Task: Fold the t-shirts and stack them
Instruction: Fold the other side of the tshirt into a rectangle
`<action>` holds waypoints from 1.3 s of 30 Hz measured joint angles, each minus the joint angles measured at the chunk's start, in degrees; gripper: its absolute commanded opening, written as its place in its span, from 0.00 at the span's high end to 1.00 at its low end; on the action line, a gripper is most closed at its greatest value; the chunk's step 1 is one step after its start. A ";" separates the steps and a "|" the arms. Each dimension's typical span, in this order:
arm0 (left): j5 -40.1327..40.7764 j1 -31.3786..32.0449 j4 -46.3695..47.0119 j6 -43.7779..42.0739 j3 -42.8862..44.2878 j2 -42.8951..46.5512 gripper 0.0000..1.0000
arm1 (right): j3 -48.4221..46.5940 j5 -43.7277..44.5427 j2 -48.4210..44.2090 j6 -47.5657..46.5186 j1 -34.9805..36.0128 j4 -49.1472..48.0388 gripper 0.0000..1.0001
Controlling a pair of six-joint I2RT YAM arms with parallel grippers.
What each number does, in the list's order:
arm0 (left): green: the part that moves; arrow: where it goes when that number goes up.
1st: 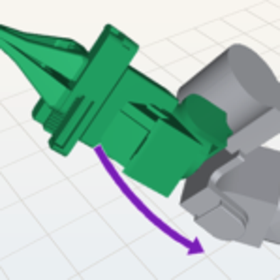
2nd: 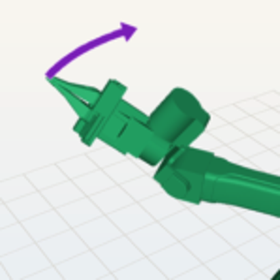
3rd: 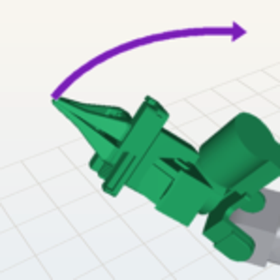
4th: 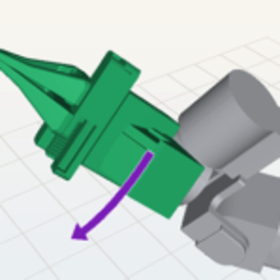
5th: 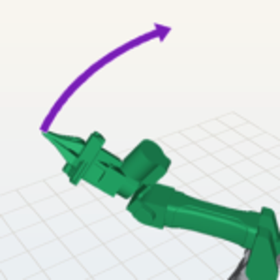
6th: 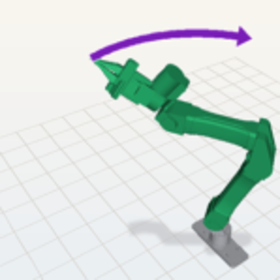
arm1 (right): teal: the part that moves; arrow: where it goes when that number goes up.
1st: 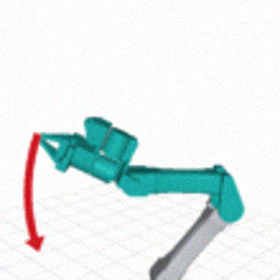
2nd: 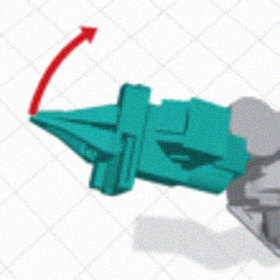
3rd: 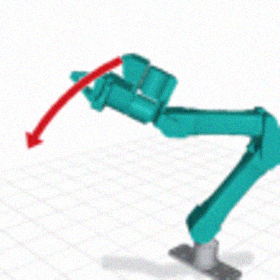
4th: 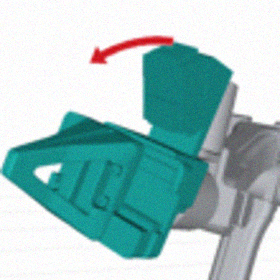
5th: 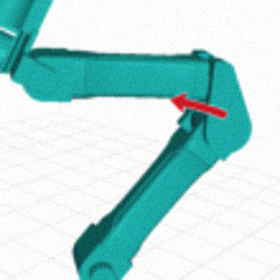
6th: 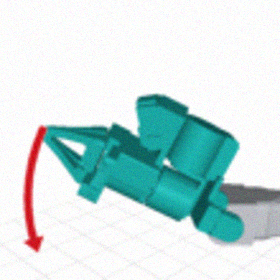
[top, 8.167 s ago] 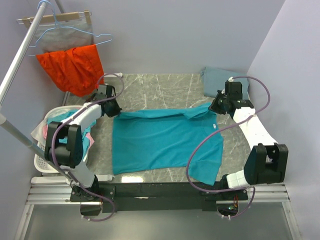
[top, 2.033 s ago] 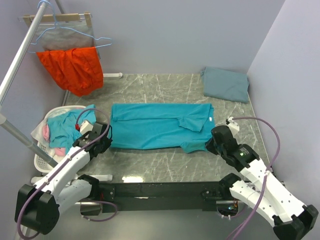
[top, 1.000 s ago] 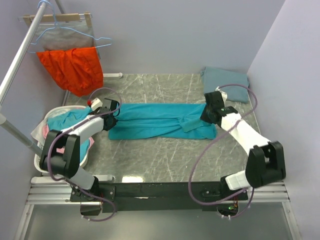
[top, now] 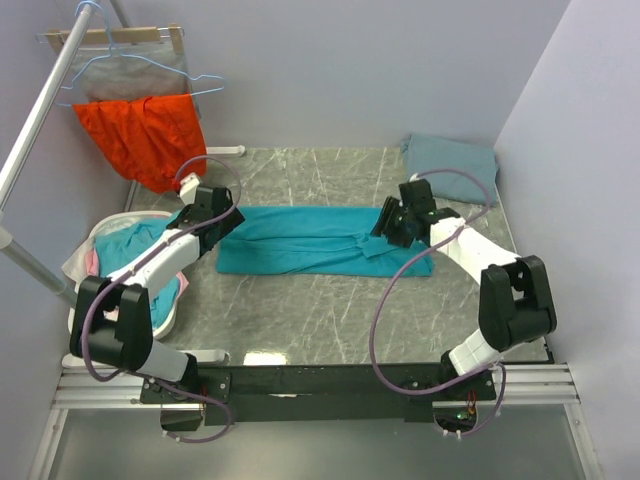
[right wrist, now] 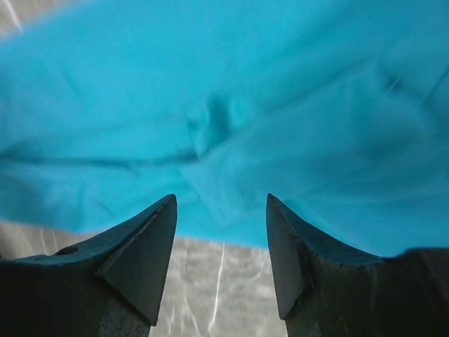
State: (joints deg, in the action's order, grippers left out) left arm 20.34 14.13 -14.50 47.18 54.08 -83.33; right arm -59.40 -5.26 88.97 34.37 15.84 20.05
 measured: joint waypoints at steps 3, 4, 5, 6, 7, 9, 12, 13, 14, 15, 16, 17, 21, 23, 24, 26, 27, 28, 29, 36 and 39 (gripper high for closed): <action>-1.81 0.42 0.92 0.00 -2.05 1.46 0.22 | 1.95 -2.36 0.76 1.64 1.20 0.50 0.40; -2.54 0.52 1.14 0.00 -2.73 1.66 0.22 | 1.99 -2.86 0.94 1.99 1.64 0.50 0.40; -3.13 0.66 1.49 0.02 -3.45 1.73 0.22 | 1.99 -3.17 1.09 2.25 2.05 0.24 0.40; -3.72 0.76 1.64 0.02 -4.00 1.73 0.22 | 1.99 -3.34 1.22 2.54 2.43 0.02 0.39; -4.20 0.87 1.73 0.04 -4.52 1.73 0.22 | 1.99 -3.45 1.36 2.73 2.69 -0.02 0.39; -4.98 1.18 1.73 0.04 -5.14 1.73 0.22 | 1.99 -3.48 1.66 3.32 3.26 -0.04 0.39; -5.62 1.73 1.88 0.04 -5.16 1.70 0.22 | 1.99 -3.37 2.40 3.87 3.87 -0.17 0.39; -5.79 1.88 1.90 0.04 -5.16 1.68 0.22 | 1.99 -3.37 2.73 4.04 3.98 -0.17 0.39; -5.95 2.01 1.90 0.04 -5.16 1.57 0.22 | 1.99 -3.26 3.06 4.20 4.07 -0.20 0.39; -6.01 2.14 1.90 0.02 -5.14 1.36 0.22 | 1.99 -3.19 3.26 4.35 4.13 -0.17 0.38; -6.10 2.23 1.90 0.02 -5.14 1.14 0.22 | 1.99 -3.10 3.52 4.42 4.17 -0.15 0.38; -6.14 2.25 1.88 0.02 -5.11 0.79 0.22 | 1.99 -3.02 3.69 4.59 4.24 -0.17 0.38; -6.19 2.34 1.81 0.02 -4.98 -0.72 0.22 | 2.03 -2.69 4.42 4.83 4.31 -0.39 0.40; -6.32 2.43 1.84 0.02 -4.87 -1.44 0.22 | 2.05 -2.67 4.85 4.85 4.31 -0.48 0.42; -6.40 2.45 1.81 0.02 -4.85 -1.70 0.22 | 2.05 -2.60 5.07 4.83 4.33 -0.59 0.43; -6.54 2.54 1.79 0.02 -4.83 -2.05 0.22 | 2.05 -2.34 5.70 4.85 4.35 -0.79 0.43; -6.56 2.58 1.75 0.02 -4.79 -2.19 0.22 | 2.05 -2.19 6.03 4.85 4.39 -0.81 0.43; -6.56 2.60 1.70 0.02 -4.63 -2.29 0.22 | 2.05 -2.12 6.32 4.85 4.44 -0.76 0.43; -6.56 2.62 1.73 0.02 -4.42 -2.45 0.21 | 2.05 -2.10 6.54 4.85 4.44 -0.79 0.41; -6.58 2.64 1.73 0.02 -3.80 -2.64 0.21 | 2.58 -1.20 6.40 5.22 5.14 -1.11 0.40; -6.58 2.75 1.62 0.00 -3.63 -2.78 0.21 | 3.63 -1.20 6.14 5.31 5.35 -1.38 0.39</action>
State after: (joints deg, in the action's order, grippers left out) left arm 13.76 16.88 -12.88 47.18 50.46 -86.11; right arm -55.77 -6.46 95.11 39.68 21.19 18.68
